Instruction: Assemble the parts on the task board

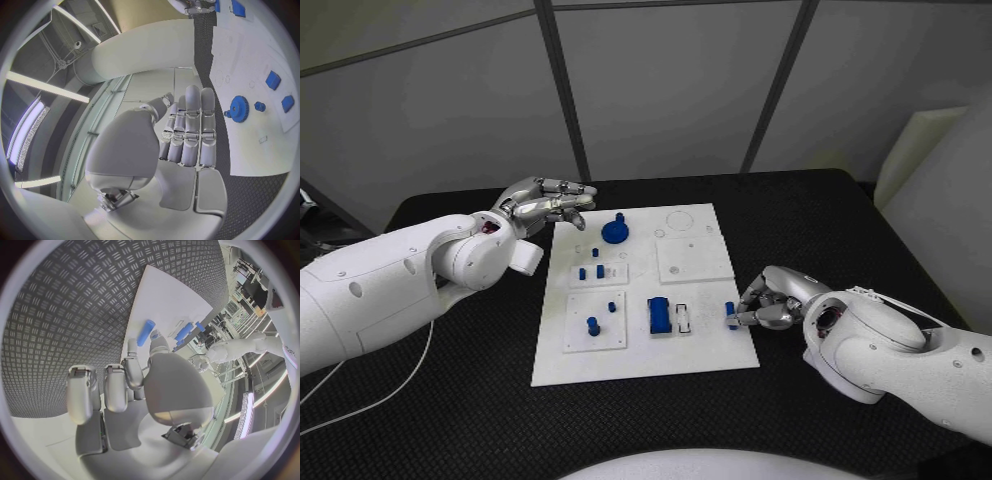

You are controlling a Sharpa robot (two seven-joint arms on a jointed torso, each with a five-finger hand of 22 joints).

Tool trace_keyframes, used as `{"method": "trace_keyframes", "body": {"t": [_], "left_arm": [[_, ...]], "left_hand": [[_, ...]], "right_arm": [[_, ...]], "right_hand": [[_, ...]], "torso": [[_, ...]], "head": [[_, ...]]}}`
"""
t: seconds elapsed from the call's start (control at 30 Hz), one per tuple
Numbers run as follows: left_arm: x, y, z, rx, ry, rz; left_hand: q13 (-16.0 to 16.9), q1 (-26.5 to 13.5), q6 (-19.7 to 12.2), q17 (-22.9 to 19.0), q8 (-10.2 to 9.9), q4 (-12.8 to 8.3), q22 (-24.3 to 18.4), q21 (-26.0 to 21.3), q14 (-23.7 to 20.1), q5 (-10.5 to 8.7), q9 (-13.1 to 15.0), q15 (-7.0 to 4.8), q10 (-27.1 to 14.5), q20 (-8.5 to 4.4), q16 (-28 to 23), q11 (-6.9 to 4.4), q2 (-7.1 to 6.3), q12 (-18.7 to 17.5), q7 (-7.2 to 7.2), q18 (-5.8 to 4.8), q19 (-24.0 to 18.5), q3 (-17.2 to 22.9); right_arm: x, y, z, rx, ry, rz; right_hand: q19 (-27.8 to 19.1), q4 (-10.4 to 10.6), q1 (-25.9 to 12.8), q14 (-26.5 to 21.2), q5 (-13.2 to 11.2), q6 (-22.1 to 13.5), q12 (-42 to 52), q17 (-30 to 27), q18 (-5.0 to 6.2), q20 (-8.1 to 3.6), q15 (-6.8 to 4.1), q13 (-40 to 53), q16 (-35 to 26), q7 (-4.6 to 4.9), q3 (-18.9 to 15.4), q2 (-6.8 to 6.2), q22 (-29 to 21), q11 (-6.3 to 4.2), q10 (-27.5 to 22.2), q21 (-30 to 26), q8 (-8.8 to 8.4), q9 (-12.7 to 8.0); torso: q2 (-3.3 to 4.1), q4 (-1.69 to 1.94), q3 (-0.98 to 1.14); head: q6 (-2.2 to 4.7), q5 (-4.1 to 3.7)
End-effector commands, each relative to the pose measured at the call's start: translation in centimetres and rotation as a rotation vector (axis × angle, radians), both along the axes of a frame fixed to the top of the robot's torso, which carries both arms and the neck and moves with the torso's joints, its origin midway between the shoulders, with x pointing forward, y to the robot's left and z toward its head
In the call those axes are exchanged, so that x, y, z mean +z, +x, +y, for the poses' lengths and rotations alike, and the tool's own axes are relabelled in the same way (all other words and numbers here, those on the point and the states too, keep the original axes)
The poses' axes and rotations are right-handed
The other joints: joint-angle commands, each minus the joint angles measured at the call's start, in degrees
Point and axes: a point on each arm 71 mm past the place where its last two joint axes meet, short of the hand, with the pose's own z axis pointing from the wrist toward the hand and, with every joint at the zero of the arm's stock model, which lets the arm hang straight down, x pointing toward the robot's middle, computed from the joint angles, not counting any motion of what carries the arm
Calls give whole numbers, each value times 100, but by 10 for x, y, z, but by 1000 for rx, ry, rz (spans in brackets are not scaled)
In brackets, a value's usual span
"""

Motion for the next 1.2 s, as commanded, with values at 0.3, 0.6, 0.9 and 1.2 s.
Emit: {"method": "trace_keyframes", "body": {"t": [0.3,0.6,0.9,1.2], "left_arm": [[1,0,-1,-10,-5,-3],[1,0,-1,-11,-5,-3],[1,0,-1,-11,-5,-2],[0,0,-1,-13,-5,0]], "left_hand": [[5,-51,-20,-7,-20,2,-7,-10,12,-22,6,29,-43,17,-23,11,12,-21,5,-24,9,-33],[5,-51,-20,-7,-20,2,-7,-10,12,-22,6,29,-43,17,-23,11,12,-21,5,-24,9,-33],[5,-51,-20,-7,-20,2,-7,-10,12,-22,6,29,-43,17,-23,11,12,-21,5,-24,9,-33],[5,-51,-20,-7,-20,2,-7,-10,12,-22,6,29,-43,17,-23,11,12,-21,5,-24,9,-33]], "right_arm": [[-11,-3,6,20,-23,9],[-14,-1,13,39,-52,-9],[-19,2,22,67,-158,8],[-21,2,28,80,-194,24]], "right_hand": [[520,-3,-32,313,26,91,10,132,-33,3,-27,9,-24,-2,-38,25,1324,-23,-27,-18,41,-13],[519,-119,192,314,50,113,-6,131,-32,-18,-51,5,-27,-23,1,87,1321,-47,-28,-22,19,-51],[506,-242,363,307,94,78,-66,102,-24,-25,-51,-34,-49,-13,6,113,1293,-42,-57,-51,0,-105],[522,-462,659,314,520,105,-76,136,-34,-41,-68,-21,-34,-36,105,291,1329,-64,-66,-18,7,-192]], "torso": [[-3,2,0],[-1,3,1],[1,14,-1],[-4,7,-2]], "head": [[-10,25],[-23,27],[-43,52],[-57,75]]}}
